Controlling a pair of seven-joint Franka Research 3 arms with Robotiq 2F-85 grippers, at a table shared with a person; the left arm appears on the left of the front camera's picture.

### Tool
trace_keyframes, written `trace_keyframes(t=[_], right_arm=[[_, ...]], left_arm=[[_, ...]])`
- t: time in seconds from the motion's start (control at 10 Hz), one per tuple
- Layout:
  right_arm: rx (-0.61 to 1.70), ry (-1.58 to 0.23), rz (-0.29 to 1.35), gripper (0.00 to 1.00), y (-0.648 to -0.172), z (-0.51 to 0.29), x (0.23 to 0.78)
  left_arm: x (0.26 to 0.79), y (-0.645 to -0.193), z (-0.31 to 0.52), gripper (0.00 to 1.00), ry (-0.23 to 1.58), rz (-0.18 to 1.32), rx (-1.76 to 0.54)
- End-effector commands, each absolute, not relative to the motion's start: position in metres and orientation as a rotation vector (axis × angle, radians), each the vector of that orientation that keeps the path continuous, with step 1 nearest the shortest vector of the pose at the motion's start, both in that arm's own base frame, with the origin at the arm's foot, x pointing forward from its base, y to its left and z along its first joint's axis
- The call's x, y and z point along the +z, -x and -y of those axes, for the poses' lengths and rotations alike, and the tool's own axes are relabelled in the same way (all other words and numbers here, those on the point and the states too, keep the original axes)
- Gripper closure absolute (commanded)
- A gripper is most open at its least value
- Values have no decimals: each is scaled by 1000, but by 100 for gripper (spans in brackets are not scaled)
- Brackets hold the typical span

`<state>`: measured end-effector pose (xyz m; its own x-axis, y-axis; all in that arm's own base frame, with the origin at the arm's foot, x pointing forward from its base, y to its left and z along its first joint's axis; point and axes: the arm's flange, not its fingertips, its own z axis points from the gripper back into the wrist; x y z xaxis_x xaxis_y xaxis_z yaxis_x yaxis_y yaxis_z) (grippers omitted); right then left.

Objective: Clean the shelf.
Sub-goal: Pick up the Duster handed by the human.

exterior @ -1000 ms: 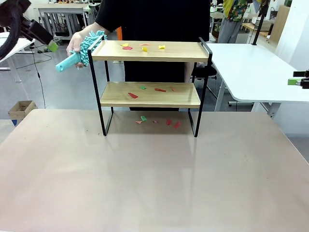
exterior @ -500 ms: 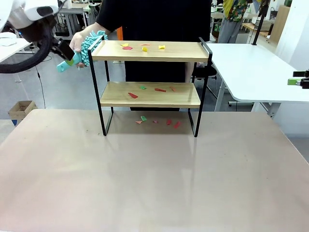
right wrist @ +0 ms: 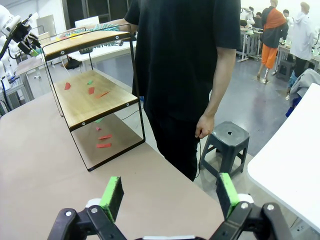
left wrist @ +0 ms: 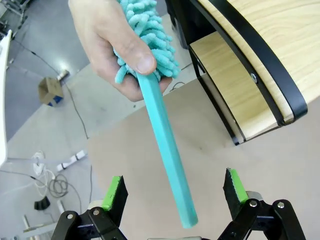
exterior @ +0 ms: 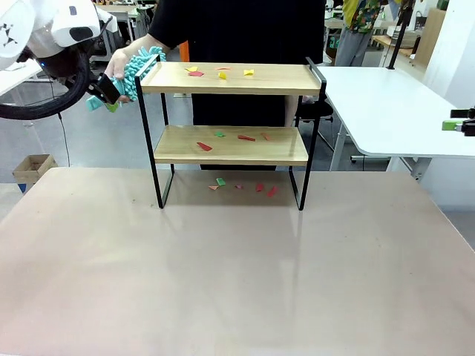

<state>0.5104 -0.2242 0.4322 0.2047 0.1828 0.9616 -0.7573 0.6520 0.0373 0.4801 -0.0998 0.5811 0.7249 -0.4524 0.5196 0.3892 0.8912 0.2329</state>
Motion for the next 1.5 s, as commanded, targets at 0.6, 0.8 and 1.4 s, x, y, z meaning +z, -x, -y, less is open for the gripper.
trace_keyframes(t=[0.6,0.8,1.4], right_arm=[[713,-583,1198,0,-511,223,434],[713,-583,1198,0,-511,223,434],[713,-583,1198,0,-511,223,434]], left_arm=[[588,-484,98,100,-25,599,-399],[586,-486,97,100,-26,578,-370],[590,-486,83,100,17,523,-223]])
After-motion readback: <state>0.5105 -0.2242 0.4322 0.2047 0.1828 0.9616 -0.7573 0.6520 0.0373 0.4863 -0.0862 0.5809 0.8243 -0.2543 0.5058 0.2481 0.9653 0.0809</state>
